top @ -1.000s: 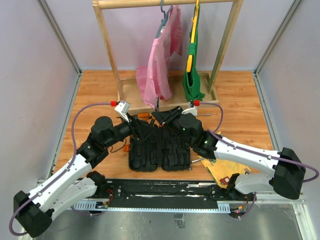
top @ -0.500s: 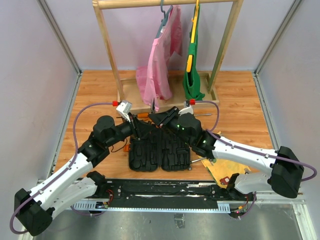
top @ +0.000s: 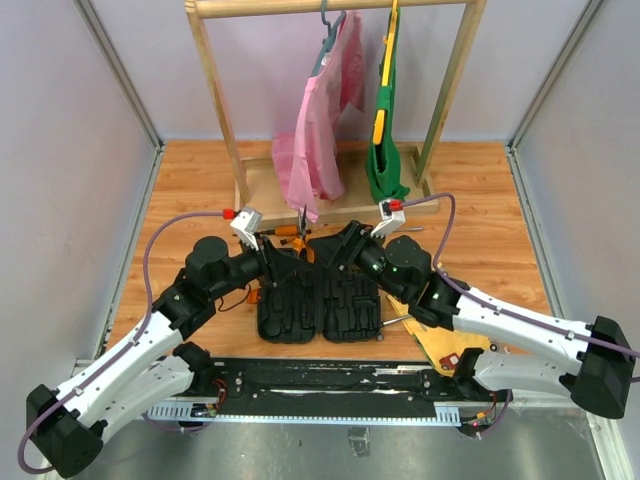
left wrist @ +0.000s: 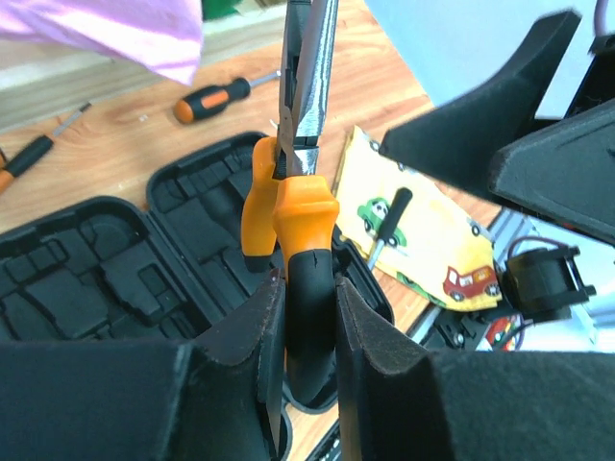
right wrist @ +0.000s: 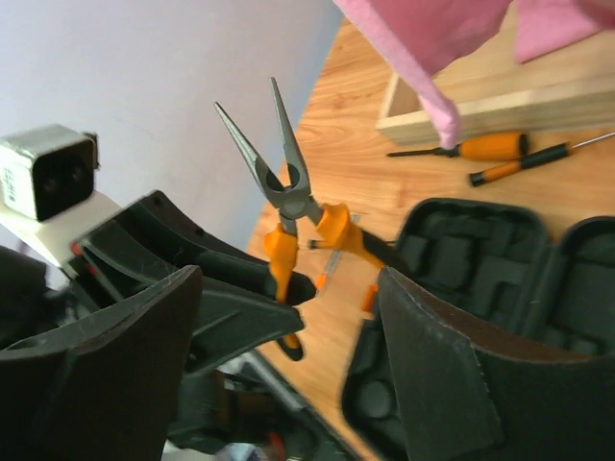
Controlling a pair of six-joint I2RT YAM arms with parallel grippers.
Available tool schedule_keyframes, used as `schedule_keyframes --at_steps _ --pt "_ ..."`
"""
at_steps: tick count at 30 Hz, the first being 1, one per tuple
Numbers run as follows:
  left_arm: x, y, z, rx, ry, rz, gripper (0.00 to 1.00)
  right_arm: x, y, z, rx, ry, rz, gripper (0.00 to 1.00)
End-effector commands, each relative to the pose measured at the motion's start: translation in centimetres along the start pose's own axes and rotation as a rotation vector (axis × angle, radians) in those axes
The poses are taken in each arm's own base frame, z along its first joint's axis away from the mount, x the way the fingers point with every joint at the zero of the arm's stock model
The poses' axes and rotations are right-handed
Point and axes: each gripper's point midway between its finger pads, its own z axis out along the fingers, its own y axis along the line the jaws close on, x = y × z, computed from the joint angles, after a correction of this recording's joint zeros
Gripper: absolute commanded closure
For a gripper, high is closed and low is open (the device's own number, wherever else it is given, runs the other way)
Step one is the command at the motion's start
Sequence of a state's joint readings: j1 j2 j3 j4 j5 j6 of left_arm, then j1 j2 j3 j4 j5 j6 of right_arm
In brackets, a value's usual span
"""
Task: Sort the tools into containers
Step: Place the screwdriver in the storage box.
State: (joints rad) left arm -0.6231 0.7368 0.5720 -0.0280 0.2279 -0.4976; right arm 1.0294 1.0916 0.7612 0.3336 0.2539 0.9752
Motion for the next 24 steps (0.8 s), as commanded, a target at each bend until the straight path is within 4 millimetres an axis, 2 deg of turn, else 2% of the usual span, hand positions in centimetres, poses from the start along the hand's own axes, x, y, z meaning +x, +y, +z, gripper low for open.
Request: schedule_keyframes --at_steps 1,5,9,17,19,24 --pt "0.1 -2.1 -0.2 0.13 -0.005 0.027 1.0 -0.7 -2.3 -0.6 0.025 -0.007 -0.321 0.22" --pt "1.1 -2.2 -0.2 0.15 0.034 0.035 0.99 -1.4 -0.8 -0.3 -0.044 -0.007 -0.345 0.2" --pt "1.5 -2.7 -0.3 0.191 0.049 0.039 1.0 -1.1 -0.4 0.7 -0.047 0.01 -0.322 0.21" --pt "2.2 -3.1 -0.4 0.226 0.076 0.04 1.0 0.0 0.4 3.0 -0.087 0.056 -0.251 0.3" --pt "2.6 -3.0 -0.4 0.228 0.09 0.043 0.99 0.2 0.4 3.4 -0.09 0.063 -0.251 0.41" --pt "2.9 -2.9 -0.7 0.222 0.098 0.048 1.0 0.7 0.1 3.8 -0.089 0.077 -0.244 0.81"
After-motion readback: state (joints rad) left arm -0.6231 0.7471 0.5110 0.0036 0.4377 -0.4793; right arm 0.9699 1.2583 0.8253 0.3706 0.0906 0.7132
